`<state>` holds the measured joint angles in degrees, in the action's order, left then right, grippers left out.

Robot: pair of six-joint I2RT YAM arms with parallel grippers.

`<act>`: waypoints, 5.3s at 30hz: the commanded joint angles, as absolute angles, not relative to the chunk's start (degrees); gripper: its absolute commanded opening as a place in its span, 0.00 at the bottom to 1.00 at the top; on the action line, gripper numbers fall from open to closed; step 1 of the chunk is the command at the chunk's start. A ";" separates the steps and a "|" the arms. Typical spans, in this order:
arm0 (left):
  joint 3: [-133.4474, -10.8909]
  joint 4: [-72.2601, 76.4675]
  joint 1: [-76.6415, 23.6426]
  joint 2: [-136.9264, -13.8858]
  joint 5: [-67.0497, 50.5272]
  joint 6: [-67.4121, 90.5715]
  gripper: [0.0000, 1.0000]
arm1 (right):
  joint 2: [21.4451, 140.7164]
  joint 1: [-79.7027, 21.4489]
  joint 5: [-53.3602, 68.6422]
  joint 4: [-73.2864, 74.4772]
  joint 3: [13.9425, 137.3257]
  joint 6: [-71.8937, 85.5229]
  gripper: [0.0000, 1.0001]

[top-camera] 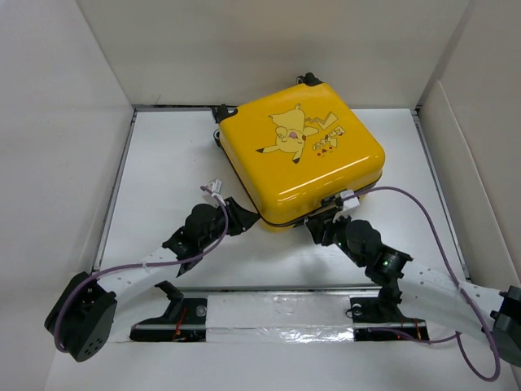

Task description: Pack the luggage

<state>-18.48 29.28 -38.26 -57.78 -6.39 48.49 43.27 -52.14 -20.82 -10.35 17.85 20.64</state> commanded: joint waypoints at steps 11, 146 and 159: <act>-22.24 37.53 -38.67 -57.48 -7.29 48.78 0.22 | 54.05 -49.13 -11.95 -20.30 22.50 15.56 0.46; -25.84 38.21 -16.00 -55.53 5.20 54.57 0.00 | 34.19 -49.46 0.28 -9.22 19.35 18.45 0.00; -16.27 42.17 -18.81 -56.86 -2.00 55.63 0.00 | 63.08 -62.39 -2.73 -28.02 32.77 15.21 0.00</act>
<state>-19.03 40.40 -14.96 -57.25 10.09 59.96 58.65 -57.25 -11.03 -12.80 26.24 14.90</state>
